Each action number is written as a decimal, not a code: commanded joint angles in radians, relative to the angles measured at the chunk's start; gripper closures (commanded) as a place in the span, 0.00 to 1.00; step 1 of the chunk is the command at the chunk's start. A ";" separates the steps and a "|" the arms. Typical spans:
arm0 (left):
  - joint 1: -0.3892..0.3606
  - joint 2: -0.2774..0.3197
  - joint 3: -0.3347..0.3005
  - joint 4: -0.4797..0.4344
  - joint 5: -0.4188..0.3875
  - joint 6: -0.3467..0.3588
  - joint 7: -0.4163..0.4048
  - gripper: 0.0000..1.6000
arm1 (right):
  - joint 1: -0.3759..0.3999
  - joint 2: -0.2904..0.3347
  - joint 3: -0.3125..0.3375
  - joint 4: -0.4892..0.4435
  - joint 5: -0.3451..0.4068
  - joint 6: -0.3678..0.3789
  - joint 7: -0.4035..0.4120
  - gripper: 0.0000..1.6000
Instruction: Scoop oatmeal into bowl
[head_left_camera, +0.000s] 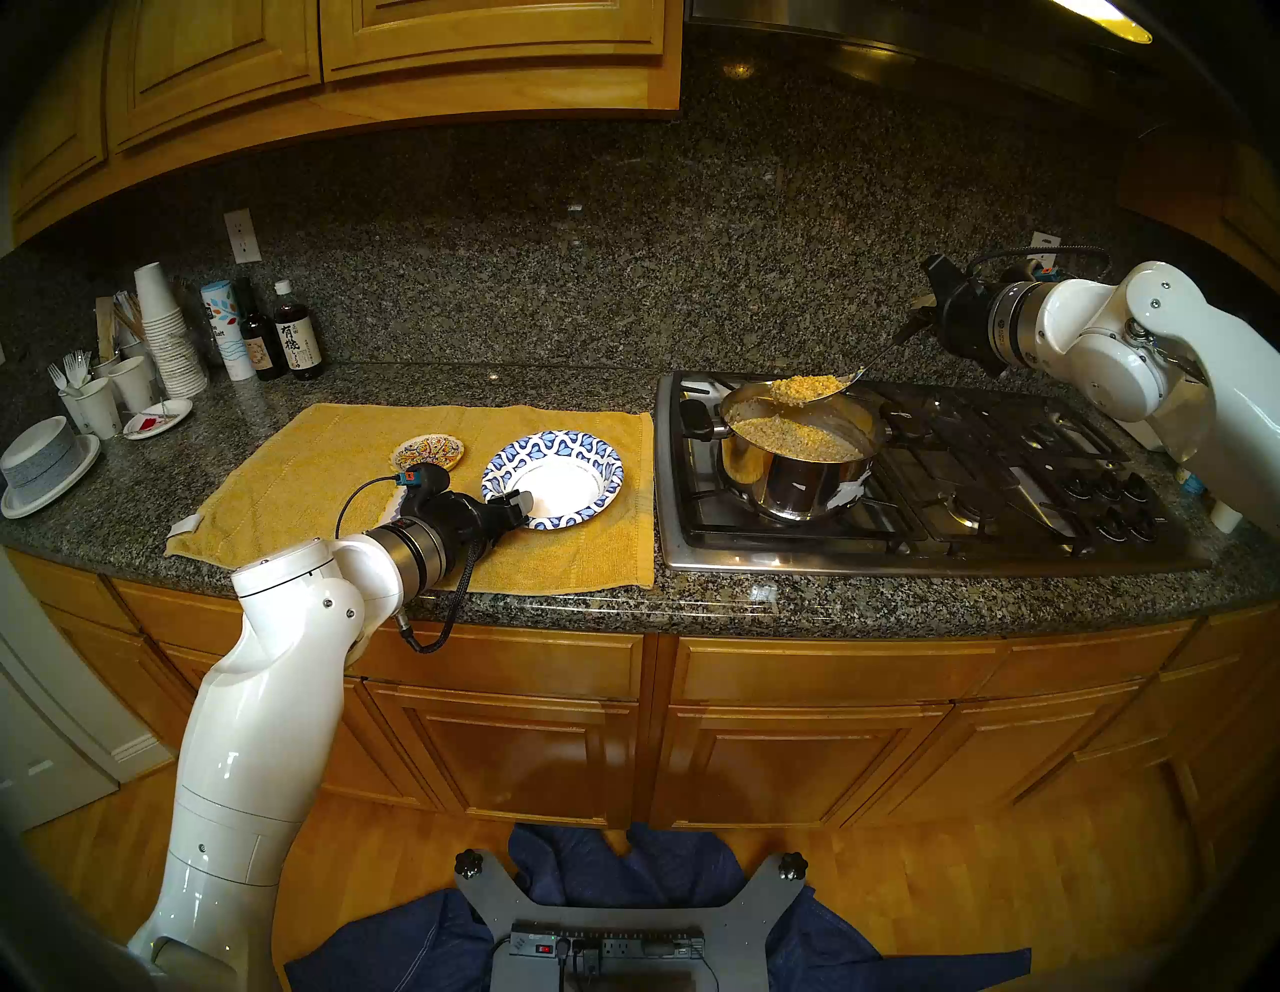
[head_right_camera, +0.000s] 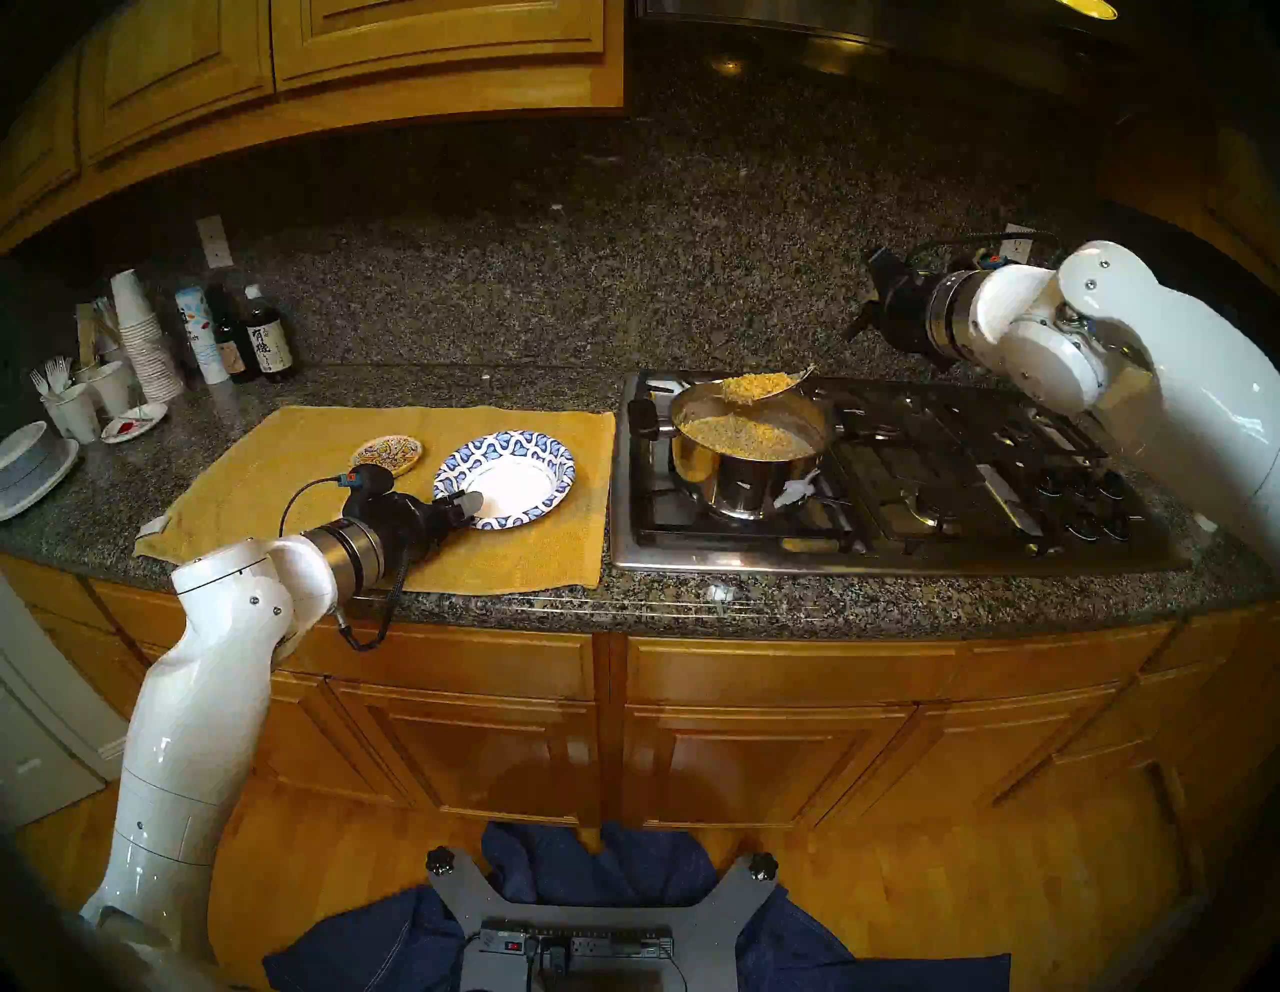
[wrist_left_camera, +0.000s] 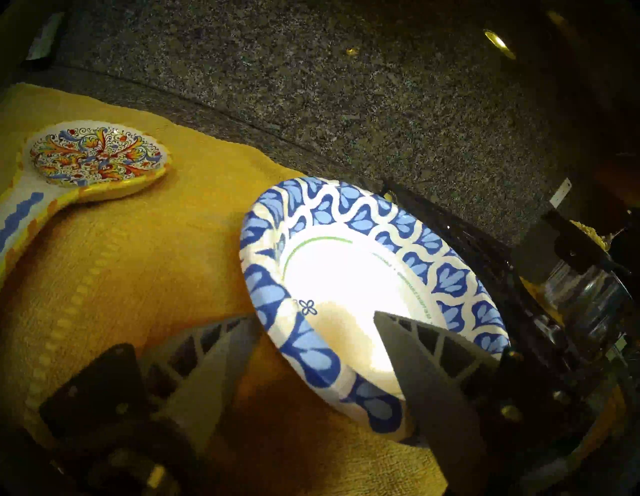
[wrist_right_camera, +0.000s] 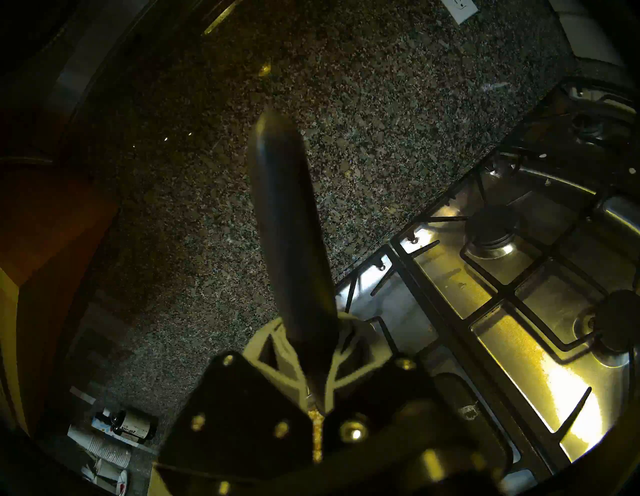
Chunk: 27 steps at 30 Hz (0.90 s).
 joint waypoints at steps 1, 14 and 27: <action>-0.036 0.002 -0.003 -0.021 0.006 -0.022 -0.011 0.40 | 0.041 -0.001 0.039 -0.003 -0.008 -0.008 0.017 1.00; -0.032 -0.002 -0.007 -0.022 0.011 -0.030 -0.011 0.67 | 0.041 -0.001 0.039 -0.003 -0.009 -0.008 0.017 1.00; -0.041 -0.012 -0.034 -0.066 -0.007 -0.013 0.007 1.00 | 0.041 -0.001 0.039 -0.003 -0.008 -0.008 0.016 1.00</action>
